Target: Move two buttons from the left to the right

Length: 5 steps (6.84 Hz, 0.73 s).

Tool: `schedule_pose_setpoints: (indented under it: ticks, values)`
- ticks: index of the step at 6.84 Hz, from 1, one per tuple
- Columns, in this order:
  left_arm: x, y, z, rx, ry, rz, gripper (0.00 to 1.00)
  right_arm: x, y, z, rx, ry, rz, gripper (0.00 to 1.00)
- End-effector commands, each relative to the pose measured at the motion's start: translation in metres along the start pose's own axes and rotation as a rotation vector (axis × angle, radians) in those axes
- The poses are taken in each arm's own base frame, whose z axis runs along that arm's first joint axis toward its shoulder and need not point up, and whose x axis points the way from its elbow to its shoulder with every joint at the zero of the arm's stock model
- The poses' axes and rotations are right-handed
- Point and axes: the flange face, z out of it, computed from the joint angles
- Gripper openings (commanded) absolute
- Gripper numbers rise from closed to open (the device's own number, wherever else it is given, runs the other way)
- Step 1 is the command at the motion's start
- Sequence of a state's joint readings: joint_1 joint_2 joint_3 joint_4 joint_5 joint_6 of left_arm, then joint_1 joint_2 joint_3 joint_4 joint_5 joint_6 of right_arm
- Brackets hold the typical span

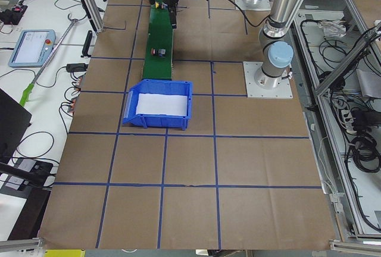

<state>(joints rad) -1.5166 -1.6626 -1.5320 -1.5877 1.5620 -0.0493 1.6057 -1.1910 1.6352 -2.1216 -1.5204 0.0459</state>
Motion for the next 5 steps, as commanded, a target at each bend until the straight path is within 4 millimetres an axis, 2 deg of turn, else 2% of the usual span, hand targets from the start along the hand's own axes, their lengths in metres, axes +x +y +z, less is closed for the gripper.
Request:
schedule_pose_setpoints:
  ticks: [1,4,5]
  values:
    - [0.001,0.012,-0.008,0.019,0.004,0.001,1.00,-0.006,-0.001,0.018,-0.023,0.000,0.015,1.00]
    - [0.001,0.030,-0.007,0.021,0.004,-0.001,1.00,-0.006,-0.002,0.027,-0.033,0.002,0.014,1.00]
    - [0.001,0.030,-0.008,0.028,0.003,0.004,1.00,-0.005,-0.004,0.039,-0.052,0.003,0.015,1.00]
